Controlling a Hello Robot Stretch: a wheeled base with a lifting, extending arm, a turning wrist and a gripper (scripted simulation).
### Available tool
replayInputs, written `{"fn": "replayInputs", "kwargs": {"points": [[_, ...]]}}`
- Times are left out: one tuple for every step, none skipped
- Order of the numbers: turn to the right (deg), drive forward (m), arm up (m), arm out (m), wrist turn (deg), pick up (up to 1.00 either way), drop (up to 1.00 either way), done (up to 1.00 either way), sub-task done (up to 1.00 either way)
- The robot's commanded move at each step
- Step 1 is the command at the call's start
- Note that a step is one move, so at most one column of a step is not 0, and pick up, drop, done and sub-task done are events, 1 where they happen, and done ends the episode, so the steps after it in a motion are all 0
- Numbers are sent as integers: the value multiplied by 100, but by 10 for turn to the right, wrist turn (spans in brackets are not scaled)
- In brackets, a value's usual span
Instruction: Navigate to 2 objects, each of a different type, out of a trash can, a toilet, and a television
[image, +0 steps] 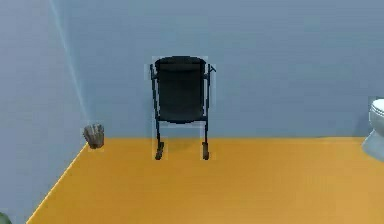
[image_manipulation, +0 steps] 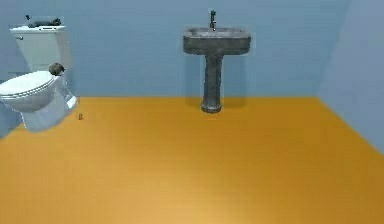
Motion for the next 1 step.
{"fn": "replayInputs", "kwargs": {"points": [[-450,0,0,0,0,0,0,0,0]]}}
